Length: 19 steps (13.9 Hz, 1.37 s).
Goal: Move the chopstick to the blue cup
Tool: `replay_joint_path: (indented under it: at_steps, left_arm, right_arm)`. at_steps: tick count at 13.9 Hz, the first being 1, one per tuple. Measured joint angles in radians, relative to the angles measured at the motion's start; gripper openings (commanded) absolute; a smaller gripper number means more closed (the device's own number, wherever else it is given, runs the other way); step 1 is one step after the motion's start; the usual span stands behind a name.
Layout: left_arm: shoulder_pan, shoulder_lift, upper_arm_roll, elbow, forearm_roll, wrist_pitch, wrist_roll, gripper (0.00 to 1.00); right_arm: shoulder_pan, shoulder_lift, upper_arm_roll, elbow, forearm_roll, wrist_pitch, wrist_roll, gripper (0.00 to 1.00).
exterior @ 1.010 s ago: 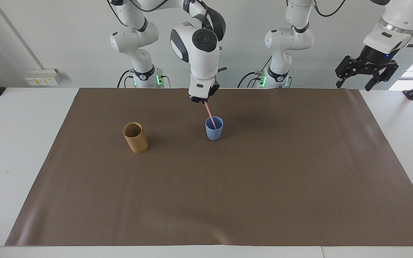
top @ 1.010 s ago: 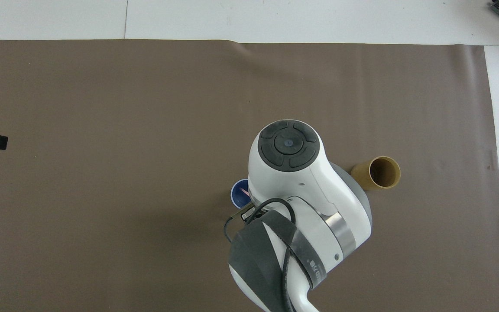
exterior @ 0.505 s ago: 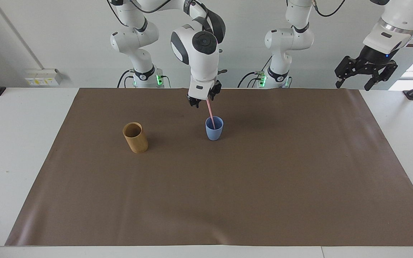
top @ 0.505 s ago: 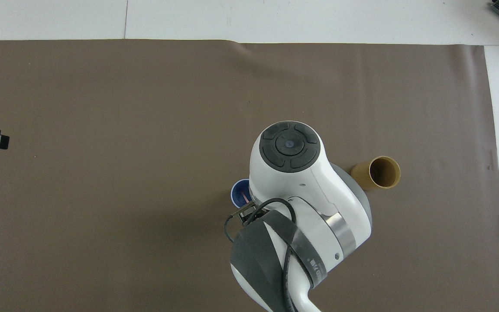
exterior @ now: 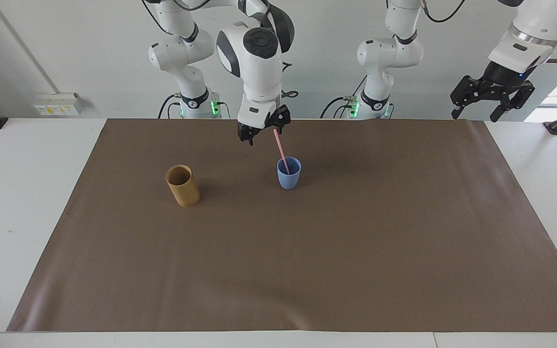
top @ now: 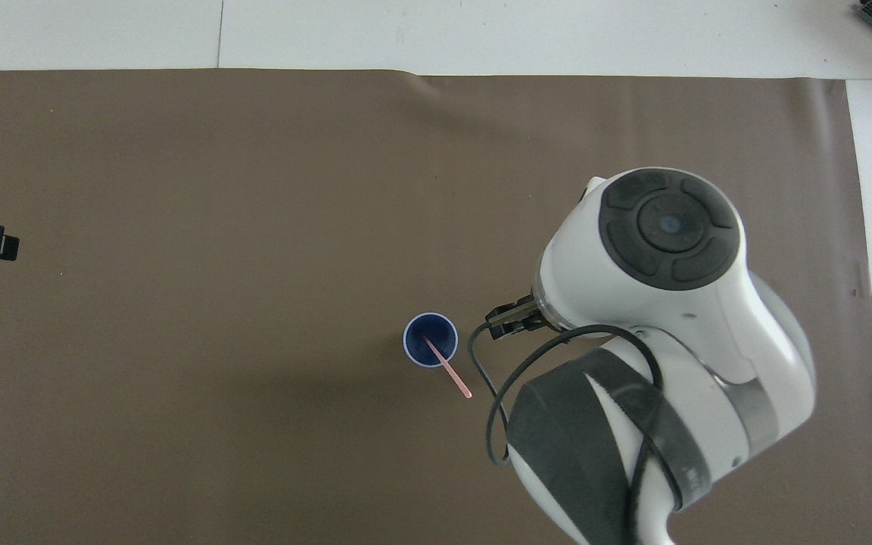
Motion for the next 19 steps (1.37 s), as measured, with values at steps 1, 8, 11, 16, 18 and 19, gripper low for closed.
replay_joint_path:
  at_steps: [1, 8, 11, 16, 18, 19]
  left_arm:
    - [0.0, 0.0, 0.0, 0.0, 0.0, 0.0, 0.0, 1.0]
    - [0.0, 0.0, -0.006, 0.0, 0.0, 0.0, 0.0, 1.0]
    - [0.0, 0.0, -0.006, 0.0, 0.0, 0.0, 0.0, 1.0]
    - [0.0, 0.0, -0.006, 0.0, 0.0, 0.0, 0.0, 1.0]
    - [0.0, 0.0, -0.007, 0.0, 0.0, 0.0, 0.0, 1.0]
    - [0.0, 0.0, -0.007, 0.0, 0.0, -0.002, 0.0, 1.0]
  right_arm:
    - [-0.04, -0.014, -0.001, 0.003, -0.001, 0.0, 0.0, 1.0]
    - [-0.234, -0.056, -0.009, 0.057, -0.001, -0.014, 0.0, 1.0]
    - [-0.275, -0.058, -0.011, 0.104, -0.001, -0.067, 0.0, 1.0]
    - [-0.345, -0.068, -0.015, 0.179, -0.001, -0.15, 0.0, 1.0]
    - [-0.356, -0.08, -0.034, 0.204, -0.001, -0.19, 0.0, 1.0]
    - [-0.357, -0.085, -0.049, 0.219, -0.001, -0.213, 0.0, 1.0]
